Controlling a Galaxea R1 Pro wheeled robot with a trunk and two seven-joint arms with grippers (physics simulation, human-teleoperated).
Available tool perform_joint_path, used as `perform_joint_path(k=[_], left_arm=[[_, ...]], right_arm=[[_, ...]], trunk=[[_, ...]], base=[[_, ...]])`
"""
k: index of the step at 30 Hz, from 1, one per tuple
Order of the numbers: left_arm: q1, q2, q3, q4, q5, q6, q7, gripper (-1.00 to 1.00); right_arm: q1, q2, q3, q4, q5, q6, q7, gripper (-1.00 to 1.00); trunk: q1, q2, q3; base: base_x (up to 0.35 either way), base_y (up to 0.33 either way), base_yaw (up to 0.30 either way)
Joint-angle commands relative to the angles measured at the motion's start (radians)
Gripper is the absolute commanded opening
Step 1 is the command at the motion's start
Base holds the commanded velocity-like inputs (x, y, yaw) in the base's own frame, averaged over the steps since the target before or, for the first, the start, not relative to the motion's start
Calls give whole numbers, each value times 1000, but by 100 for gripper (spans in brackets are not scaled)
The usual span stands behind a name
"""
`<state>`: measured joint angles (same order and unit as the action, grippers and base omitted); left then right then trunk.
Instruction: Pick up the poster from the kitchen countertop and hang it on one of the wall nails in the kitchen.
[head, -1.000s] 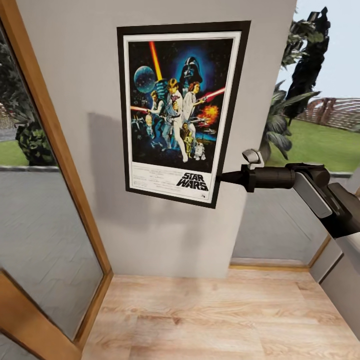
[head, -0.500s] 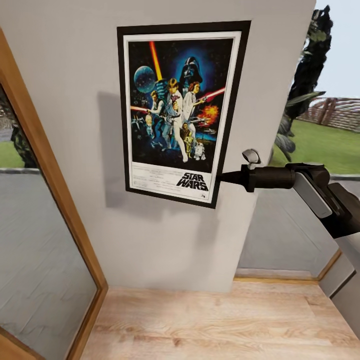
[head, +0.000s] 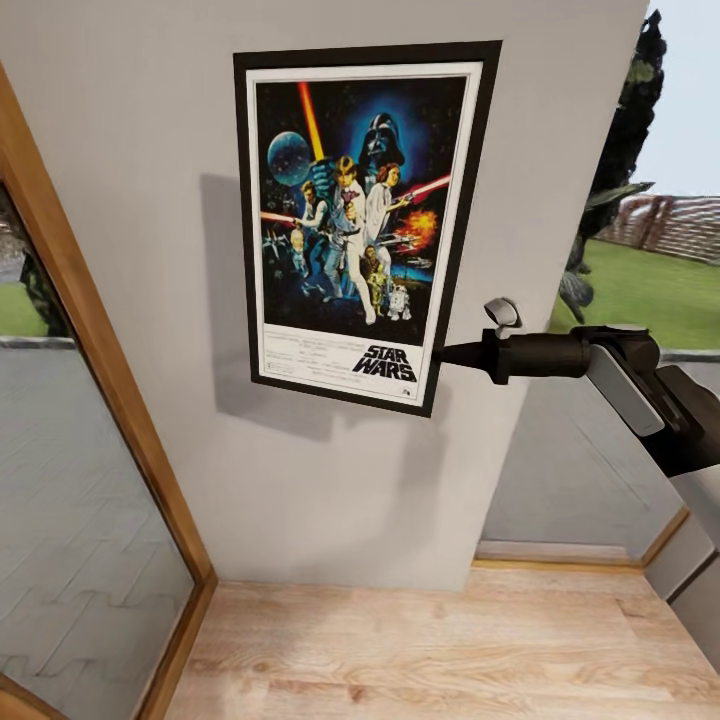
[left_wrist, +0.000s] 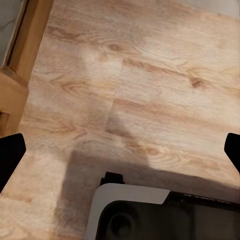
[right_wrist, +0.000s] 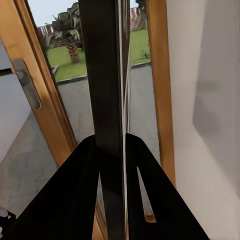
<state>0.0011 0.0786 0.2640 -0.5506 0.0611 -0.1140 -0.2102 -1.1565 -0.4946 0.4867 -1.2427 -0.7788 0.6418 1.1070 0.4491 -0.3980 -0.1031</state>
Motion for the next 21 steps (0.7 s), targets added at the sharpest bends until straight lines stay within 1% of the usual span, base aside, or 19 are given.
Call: perform_joint_path(k=[1, 4, 11, 17, 21], left_arm=[[0, 0, 3, -1, 6, 0, -8, 100], [0, 0, 3, -1, 6, 0, -8, 100], [0, 0, 3, -1, 6, 0, -8, 100], [-1, 0, 3, -1, 6, 0, -8, 100], [0, 0, 3, -1, 6, 0, -7, 100]], right_arm=[[-2, -1, 3, 0, -10, 9, -1, -100], [-2, -1, 3, 0, -10, 9, -1, -100], [-2, -1, 3, 0, -10, 8, -1, -100], [-2, -1, 3, 0, -10, 8, -1, -100], [-2, -1, 3, 0, -10, 8, -1, -100]], trunk=[[1, -2, -2], [1, -2, -2], [1, -2, -2], [1, -2, -2], [1, -2, -2]], base=[[107, 174, 0], [79, 130, 0], [18, 35, 0], [2, 149, 0], [0, 58, 0]])
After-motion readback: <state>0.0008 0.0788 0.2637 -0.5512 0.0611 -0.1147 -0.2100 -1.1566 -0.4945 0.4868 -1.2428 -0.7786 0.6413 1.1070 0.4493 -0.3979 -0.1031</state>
